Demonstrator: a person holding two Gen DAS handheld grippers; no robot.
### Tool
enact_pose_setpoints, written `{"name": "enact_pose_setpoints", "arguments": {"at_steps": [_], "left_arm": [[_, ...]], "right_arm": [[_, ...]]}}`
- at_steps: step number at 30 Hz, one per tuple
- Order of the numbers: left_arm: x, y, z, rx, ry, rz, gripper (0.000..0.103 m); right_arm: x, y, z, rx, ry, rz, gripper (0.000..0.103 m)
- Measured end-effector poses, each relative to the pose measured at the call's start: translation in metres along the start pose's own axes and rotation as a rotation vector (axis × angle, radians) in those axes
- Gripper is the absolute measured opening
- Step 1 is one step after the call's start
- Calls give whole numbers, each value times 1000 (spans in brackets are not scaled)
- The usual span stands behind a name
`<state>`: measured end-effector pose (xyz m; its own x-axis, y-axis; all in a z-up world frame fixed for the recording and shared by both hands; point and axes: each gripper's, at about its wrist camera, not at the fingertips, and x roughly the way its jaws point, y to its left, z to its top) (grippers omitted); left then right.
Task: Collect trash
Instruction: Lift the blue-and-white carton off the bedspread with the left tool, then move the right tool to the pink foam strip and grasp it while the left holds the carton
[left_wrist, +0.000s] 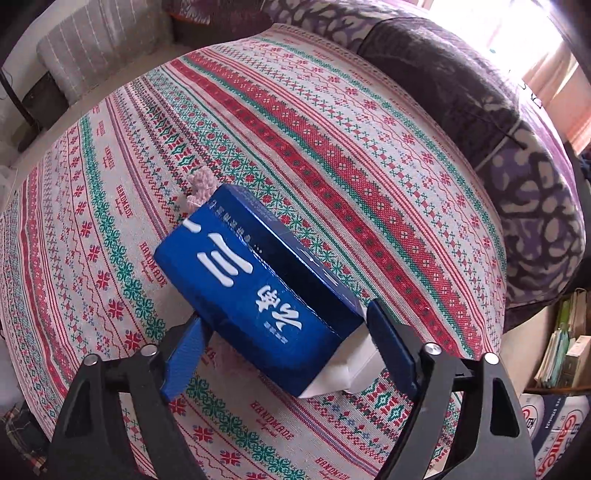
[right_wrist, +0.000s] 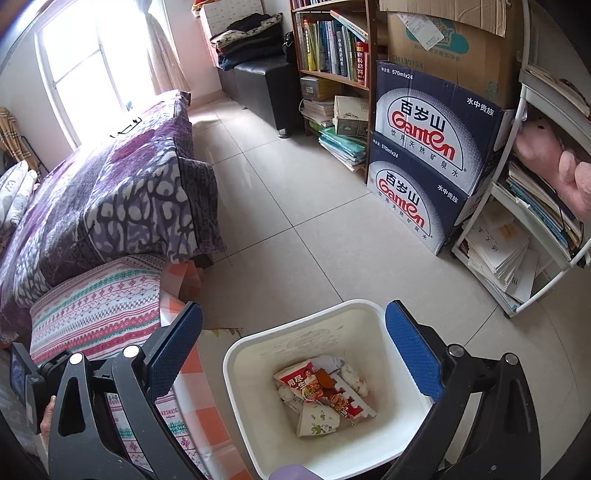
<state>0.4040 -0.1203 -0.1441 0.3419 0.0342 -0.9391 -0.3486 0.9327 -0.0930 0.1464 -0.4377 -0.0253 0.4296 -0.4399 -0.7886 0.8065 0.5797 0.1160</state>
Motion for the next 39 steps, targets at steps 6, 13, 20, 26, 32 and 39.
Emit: {"name": "enact_pose_setpoints", "arguments": {"at_steps": [6, 13, 20, 26, 32, 39], "left_arm": [[-24, 17, -18, 113, -59, -133, 53], [-58, 63, -31, 274, -69, -259, 46], [-68, 129, -11, 246, -61, -255, 42], [-91, 185, 10, 187, -161, -195, 40], [-117, 221, 35, 160, -284, -131, 39], [-141, 250, 57, 77, -344, -171, 39]], "right_arm": [[5, 3, -2, 29, 40, 36, 95], [3, 41, -19, -52, 72, 86, 95], [-6, 98, -48, -180, 98, 150, 95], [-8, 163, -94, -371, 110, 174, 95], [-6, 231, -156, -620, 151, 258, 95], [32, 301, -187, -270, 417, 255, 89]]}}
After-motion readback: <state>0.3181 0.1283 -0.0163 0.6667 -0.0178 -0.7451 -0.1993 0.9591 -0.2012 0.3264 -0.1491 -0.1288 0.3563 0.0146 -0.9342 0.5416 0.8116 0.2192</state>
